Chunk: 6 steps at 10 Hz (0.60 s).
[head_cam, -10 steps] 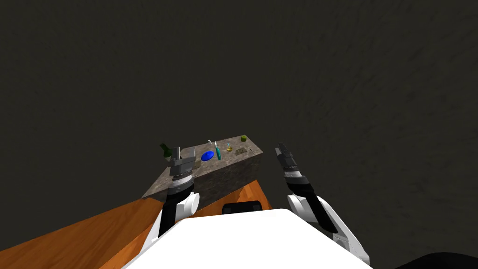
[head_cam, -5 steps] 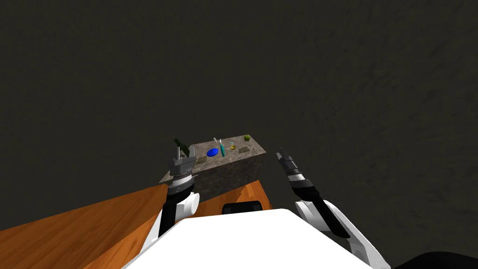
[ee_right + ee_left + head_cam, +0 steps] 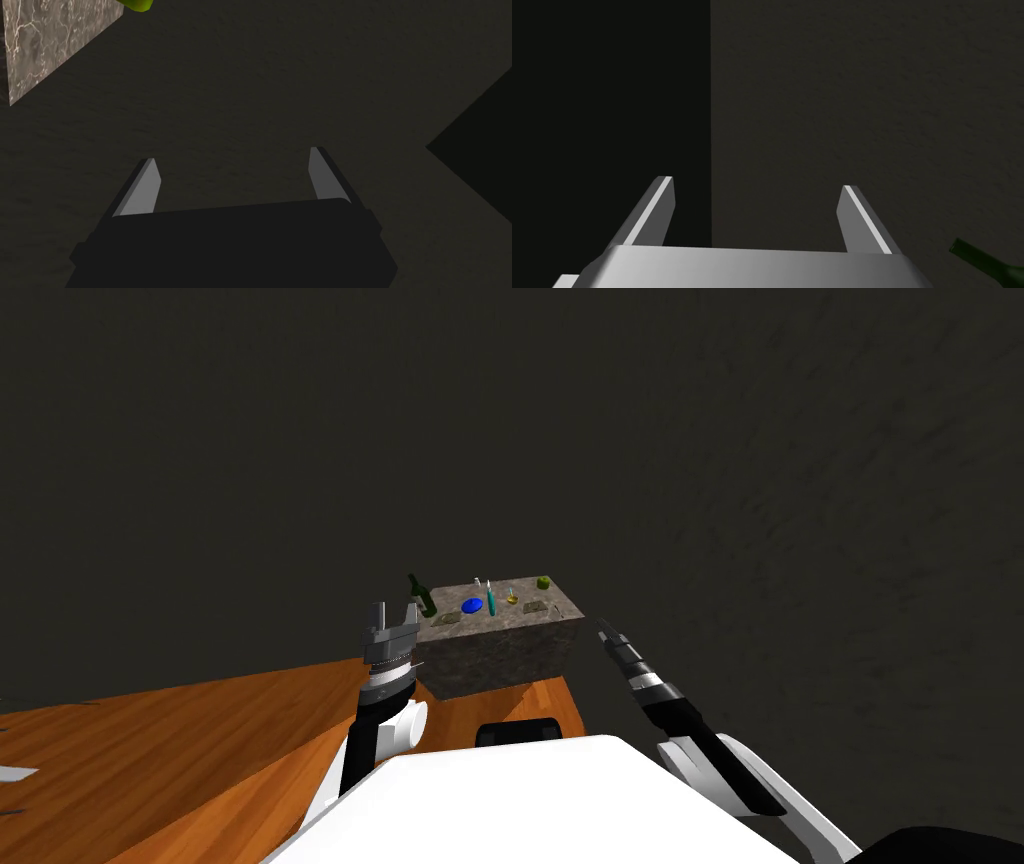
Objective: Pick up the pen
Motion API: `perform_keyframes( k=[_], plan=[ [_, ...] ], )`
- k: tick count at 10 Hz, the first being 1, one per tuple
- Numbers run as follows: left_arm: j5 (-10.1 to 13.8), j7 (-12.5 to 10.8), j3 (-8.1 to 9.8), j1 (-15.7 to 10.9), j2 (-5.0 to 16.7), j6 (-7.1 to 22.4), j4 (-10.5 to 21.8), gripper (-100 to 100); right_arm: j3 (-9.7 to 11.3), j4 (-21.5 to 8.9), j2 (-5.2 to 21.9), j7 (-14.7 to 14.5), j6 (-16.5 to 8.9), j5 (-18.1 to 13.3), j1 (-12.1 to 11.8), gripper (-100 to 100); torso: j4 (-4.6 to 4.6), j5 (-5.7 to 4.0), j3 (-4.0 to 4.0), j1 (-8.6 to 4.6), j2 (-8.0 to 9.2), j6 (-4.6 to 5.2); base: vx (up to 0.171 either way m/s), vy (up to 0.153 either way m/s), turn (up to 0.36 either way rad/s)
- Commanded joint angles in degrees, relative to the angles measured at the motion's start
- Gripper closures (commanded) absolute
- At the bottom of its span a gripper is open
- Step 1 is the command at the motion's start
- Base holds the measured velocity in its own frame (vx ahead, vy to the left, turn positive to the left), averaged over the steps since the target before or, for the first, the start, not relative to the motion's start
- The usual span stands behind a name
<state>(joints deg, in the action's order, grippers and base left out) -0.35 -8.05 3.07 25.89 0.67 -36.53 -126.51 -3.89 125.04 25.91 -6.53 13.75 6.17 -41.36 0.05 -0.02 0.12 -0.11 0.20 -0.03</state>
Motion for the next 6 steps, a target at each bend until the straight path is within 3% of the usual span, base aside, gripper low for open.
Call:
perform_keyframes(
  k=[1,3,6],
  plan=[
    [0.00,0.00,0.00,0.00,0.00,0.00,0.00,0,0.15,-0.41,1.70,-0.64,-0.88,0.57,-0.88,-100,0.00,0.00,0.00,0.00,0.00,0.00,-0.051,-0.014,0.108],
    [0.00,0.00,0.01,0.01,0.00,0.00,0.00,0,-0.10,-2.20,5.75,-2.06,-3.46,3.07,-3.32,-100,-0.01,0.00,-0.03,-0.01,-0.06,0.03,-0.047,-0.004,0.237],
    [0.00,0.00,0.00,0.01,0.00,0.00,0.00,0,-0.21,-3.13,9.09,-2.78,-4.83,4.38,-4.46,-100,-0.02,0.00,-0.05,0.04,-0.09,0.02,-0.036,0.003,0.180]
  ],
)
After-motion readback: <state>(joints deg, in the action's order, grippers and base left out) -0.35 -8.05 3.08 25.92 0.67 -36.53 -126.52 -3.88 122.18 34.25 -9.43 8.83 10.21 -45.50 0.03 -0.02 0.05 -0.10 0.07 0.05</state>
